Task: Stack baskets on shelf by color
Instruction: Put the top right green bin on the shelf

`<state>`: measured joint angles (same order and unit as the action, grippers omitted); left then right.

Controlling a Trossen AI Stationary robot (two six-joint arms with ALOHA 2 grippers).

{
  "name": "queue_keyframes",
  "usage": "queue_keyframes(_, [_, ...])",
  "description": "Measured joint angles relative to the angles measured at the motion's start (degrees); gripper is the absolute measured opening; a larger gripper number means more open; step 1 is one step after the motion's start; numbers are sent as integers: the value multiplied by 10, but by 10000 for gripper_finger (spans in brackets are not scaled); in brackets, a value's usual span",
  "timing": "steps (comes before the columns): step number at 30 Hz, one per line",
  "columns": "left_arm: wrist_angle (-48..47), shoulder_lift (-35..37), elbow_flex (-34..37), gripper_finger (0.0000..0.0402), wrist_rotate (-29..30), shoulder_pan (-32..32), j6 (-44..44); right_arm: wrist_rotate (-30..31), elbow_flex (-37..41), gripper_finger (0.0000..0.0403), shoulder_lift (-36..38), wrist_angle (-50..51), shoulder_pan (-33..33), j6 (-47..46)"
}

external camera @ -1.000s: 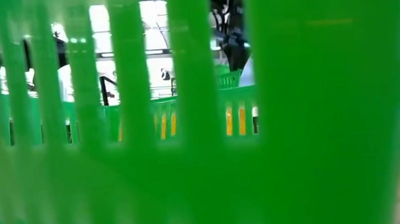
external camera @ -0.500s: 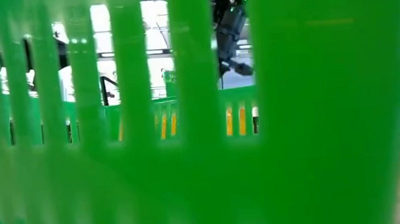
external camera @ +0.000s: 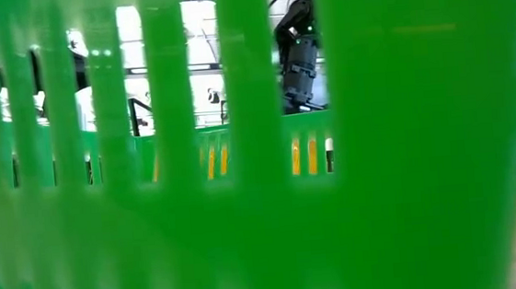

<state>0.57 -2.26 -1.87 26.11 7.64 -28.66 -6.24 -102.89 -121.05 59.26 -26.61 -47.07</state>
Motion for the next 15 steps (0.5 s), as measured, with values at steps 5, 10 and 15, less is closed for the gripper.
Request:
queue_keyframes(5, [0, 0, 0, 0, 0, 0, -1, 15, 1, 3, 11, 52, -18, -2])
queue_keyframes(10, [0, 0, 0, 0, 0, 0, -1, 38, 2, 3, 19, 78, -19, -3])
queue_keyframes(15, [0, 0, 0, 0, -1, 0, -1, 33, 2, 4, 19, 78, -17, 0])
